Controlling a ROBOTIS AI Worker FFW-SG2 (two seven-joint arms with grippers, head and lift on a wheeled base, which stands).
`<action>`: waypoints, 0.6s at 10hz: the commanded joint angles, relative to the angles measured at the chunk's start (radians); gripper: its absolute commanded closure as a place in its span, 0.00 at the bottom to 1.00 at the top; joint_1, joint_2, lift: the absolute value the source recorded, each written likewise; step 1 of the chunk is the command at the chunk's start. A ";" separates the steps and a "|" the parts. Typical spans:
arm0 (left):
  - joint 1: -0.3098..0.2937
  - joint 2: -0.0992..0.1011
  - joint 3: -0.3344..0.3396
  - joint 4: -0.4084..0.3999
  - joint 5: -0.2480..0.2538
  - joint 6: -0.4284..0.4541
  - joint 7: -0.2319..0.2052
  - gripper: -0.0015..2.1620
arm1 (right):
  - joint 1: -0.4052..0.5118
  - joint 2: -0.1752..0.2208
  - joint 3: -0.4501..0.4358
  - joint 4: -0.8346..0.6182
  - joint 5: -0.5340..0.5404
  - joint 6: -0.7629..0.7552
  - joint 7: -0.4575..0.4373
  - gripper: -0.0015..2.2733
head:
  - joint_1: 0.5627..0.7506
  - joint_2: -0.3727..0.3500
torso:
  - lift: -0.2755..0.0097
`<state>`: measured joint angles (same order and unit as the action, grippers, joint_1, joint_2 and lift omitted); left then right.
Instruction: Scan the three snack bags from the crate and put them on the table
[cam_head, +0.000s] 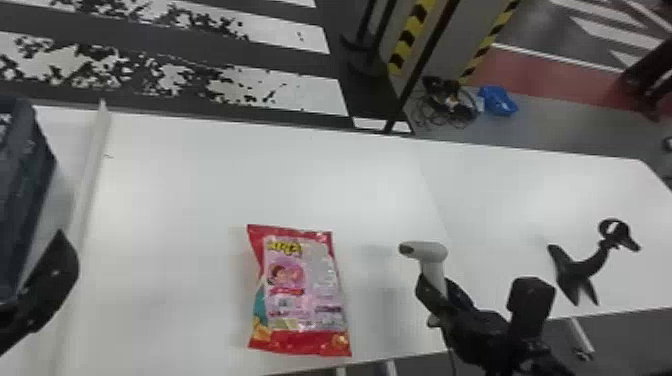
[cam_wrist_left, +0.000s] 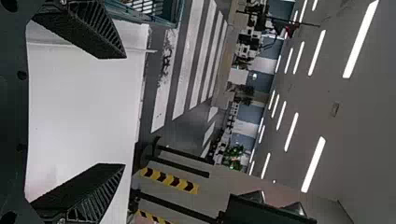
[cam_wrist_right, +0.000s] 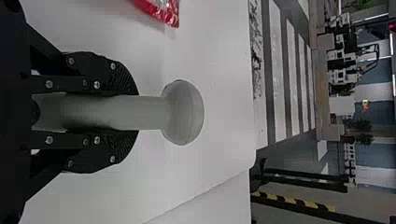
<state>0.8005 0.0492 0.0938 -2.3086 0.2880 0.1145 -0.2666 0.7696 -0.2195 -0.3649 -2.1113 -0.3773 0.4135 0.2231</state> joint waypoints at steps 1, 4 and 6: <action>0.005 -0.005 0.003 0.005 0.003 -0.002 0.004 0.02 | 0.033 0.020 0.000 -0.101 -0.084 0.129 0.052 0.99 | 0.70 0.10 | 0.64; 0.009 -0.014 -0.009 0.003 0.002 -0.002 0.012 0.02 | 0.108 0.023 0.063 -0.207 -0.126 0.199 0.105 0.99 | 0.70 0.32 | 0.64; 0.008 -0.015 -0.016 0.003 -0.001 -0.002 0.017 0.02 | 0.123 0.022 0.073 -0.231 -0.161 0.239 0.156 0.99 | 0.70 0.39 | 0.64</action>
<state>0.8085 0.0348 0.0805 -2.3057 0.2879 0.1128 -0.2508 0.8902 -0.1965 -0.2945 -2.3373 -0.5295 0.6395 0.3748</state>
